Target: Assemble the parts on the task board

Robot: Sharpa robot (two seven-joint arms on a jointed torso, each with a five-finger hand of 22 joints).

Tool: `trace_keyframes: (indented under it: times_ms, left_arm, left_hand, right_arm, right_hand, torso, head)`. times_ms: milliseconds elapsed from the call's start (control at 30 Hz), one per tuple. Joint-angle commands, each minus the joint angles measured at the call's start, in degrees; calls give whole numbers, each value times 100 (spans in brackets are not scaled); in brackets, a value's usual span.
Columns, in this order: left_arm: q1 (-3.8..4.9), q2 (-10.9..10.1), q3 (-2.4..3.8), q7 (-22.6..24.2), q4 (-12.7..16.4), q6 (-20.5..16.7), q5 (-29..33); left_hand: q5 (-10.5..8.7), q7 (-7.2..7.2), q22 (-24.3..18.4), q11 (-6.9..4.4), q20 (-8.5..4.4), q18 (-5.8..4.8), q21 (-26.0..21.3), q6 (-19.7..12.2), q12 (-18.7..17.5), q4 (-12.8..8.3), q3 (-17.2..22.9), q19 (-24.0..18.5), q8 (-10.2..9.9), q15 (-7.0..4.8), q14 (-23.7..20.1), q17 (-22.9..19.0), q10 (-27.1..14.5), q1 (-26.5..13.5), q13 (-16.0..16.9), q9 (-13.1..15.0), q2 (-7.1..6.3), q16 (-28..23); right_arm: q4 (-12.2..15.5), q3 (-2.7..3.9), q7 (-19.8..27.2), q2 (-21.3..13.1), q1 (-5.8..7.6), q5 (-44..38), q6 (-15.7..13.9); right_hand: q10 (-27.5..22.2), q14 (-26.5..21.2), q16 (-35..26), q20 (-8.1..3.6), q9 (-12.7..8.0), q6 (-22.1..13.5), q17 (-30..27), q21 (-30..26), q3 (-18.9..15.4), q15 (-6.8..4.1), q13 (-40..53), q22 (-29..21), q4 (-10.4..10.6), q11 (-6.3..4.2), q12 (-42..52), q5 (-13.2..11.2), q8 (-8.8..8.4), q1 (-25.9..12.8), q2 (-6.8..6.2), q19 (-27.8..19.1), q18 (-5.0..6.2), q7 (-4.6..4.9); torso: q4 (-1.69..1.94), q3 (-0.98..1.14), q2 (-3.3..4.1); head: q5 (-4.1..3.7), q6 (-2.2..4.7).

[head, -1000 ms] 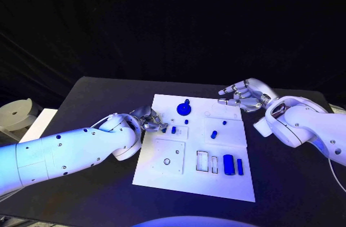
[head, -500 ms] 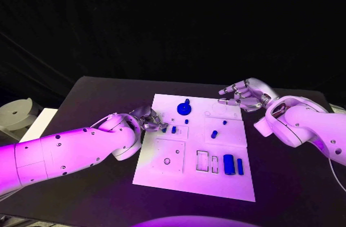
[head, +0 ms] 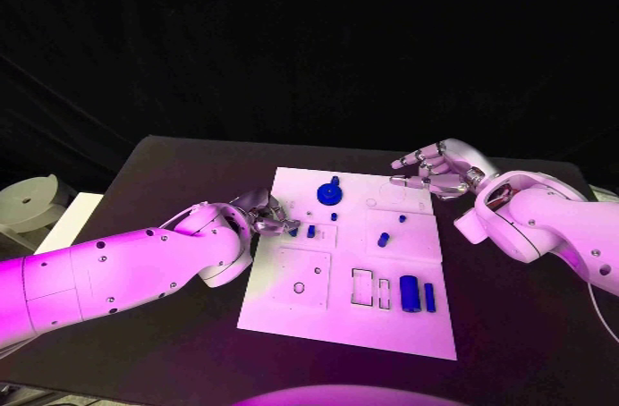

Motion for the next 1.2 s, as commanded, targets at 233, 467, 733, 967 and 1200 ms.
trace_keyframes:
  times_ms: [233,467,733,967,1200]
  left_arm:
    - [-13,-10,-5,10,41,46,41]
    - [-13,-6,-5,33,46,-20,51]
    - [-13,15,-4,59,64,-97,129]
    - [-13,25,-3,49,85,-104,158]
    - [-14,12,-2,12,97,-89,162]
  left_hand:
    - [14,-12,1509,-24,-53,-72,14,39,32,28,4,607,24,-40,594,1508,7,-59,13,11,5,18]
    - [15,-17,1509,-28,-55,-72,14,46,38,33,1,607,33,-43,594,1508,10,-58,19,18,5,18]
    - [15,-19,1509,-30,-56,-72,14,49,46,35,-1,607,37,-44,594,1508,14,-57,28,21,6,18]
    - [16,-24,1509,-35,-59,-72,14,57,59,44,-6,607,46,-49,594,1508,21,-59,41,29,7,18]
    - [15,-30,1509,-40,-65,-72,14,65,70,62,-19,607,58,-55,594,1508,29,-71,52,41,6,18]
  right_arm:
    - [0,0,45,9,-7,-35,14]
    - [1,0,44,8,-7,-35,12]
    - [3,0,44,5,-8,-35,12]
    - [3,0,54,3,-8,-35,29]
    - [2,0,55,-1,-9,-35,32]
  right_hand:
    - [-33,460,-18,-15,3,33,945,-25,-37,-47,-8,-5,-3,-10,20,30,-6,-48,-1,-21,84,0]
    - [-33,460,-18,-15,3,33,945,-25,-37,-47,-8,-5,-3,-10,20,30,-6,-48,-1,-21,84,0]
    - [-33,460,-18,-15,3,33,945,-25,-37,-47,-8,-5,-3,-10,20,30,-6,-48,-1,-21,84,0]
    - [-33,460,-18,-15,3,33,945,-25,-37,-47,-8,-5,-3,-10,20,30,-6,-48,-1,-21,84,0]
    - [-37,459,-24,-16,3,34,939,-29,-50,-49,-17,-10,-13,-12,19,39,-7,-36,7,-22,85,-1]
  torso:
    - [-3,3,3]
    - [-1,4,4]
    - [-5,3,2]
    - [-9,3,4]
    - [1,-2,1]
  head:
    - [9,7]
    - [5,6]
    - [15,10]
    - [7,9]
    - [-6,6]
